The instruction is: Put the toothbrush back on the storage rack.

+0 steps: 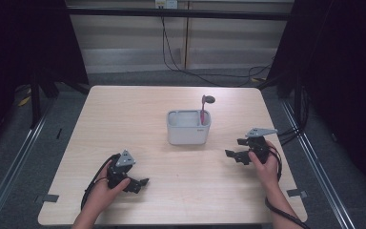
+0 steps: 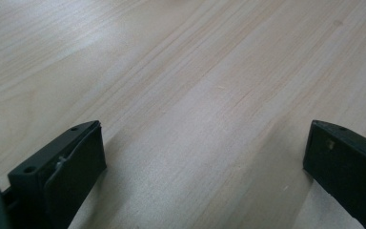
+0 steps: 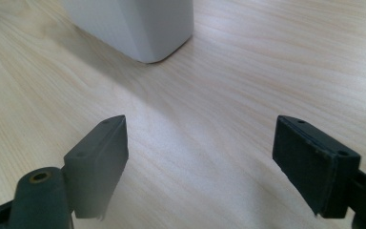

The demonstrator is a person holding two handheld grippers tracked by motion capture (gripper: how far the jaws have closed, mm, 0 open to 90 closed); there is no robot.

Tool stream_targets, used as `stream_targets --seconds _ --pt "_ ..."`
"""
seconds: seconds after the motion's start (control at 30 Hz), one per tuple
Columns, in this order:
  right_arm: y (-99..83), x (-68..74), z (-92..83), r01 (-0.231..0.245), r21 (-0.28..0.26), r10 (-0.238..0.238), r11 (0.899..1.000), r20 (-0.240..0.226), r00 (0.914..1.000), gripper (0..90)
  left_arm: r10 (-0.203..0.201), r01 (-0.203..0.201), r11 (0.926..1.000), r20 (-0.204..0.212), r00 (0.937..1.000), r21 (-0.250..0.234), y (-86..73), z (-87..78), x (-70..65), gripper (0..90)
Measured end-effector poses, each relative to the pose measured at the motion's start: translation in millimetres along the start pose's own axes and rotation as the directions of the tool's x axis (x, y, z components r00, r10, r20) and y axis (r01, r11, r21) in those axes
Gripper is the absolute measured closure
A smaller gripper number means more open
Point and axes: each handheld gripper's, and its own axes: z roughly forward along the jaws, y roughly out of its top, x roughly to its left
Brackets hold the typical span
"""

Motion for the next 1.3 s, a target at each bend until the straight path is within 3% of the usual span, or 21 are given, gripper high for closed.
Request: stream_targets --seconds 0.5,0.73,1.3 --pt "-6.0 -0.3 4.3 0.024 0.050 -0.024 0.998 0.009 0.9997 19.1 0.001 -0.001 1.0000 0.001 1.0000 -0.001 0.0 0.0 0.0 0.0" --pt "-10.9 0.6 8.5 0.060 0.095 -0.062 0.994 0.021 0.9978 19.0 0.001 -0.001 1.0000 0.001 1.0000 0.002 -0.1 -0.2 -0.3 0.0" --pt "-16.1 2.0 9.7 0.097 0.083 -0.099 0.992 0.027 0.9947 15.8 0.004 -0.004 1.0000 -0.001 1.0000 0.000 -0.2 -0.3 -0.3 0.0"
